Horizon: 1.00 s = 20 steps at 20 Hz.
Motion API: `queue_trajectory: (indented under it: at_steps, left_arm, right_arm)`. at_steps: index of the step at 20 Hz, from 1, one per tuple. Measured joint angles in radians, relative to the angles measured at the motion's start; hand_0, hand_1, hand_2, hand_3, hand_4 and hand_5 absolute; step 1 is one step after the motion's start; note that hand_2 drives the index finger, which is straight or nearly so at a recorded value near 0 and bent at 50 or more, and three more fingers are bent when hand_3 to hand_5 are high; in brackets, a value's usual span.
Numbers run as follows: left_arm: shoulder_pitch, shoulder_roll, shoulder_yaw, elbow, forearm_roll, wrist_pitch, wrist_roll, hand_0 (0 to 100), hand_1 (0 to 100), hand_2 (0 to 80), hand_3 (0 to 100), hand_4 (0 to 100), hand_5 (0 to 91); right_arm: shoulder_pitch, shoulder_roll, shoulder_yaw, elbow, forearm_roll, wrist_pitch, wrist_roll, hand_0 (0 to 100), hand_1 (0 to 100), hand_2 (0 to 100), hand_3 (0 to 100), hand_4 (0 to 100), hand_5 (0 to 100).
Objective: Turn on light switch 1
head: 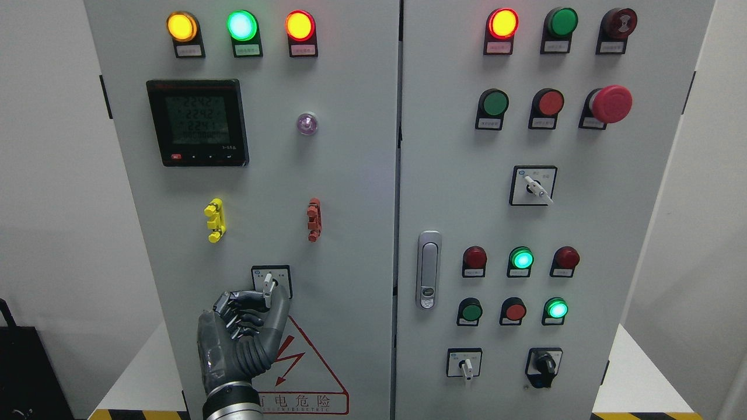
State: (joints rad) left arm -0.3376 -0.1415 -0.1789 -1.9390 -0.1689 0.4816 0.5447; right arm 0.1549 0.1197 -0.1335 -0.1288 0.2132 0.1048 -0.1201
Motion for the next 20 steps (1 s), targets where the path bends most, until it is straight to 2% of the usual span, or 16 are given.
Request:
queue_trajectory:
  at_steps: [5,20]
  left_arm:
    - [-0.003,0.0,0.0,0.0,0.0,0.006,0.0,23,66,58.4,75,80,78.3]
    - [-0.004,-0.001,0.0,0.0,-0.002,0.018,-0.006,27,66,58.7,75,81,78.1]
  right_arm:
    - [0.0,0.0,0.0,0.0,0.0,0.0,0.0,5,0,0,0,0,0]
    - [0.0,0.0,0.0,0.0,0.0,0.0,0.001,5,0,0,0,0,0]
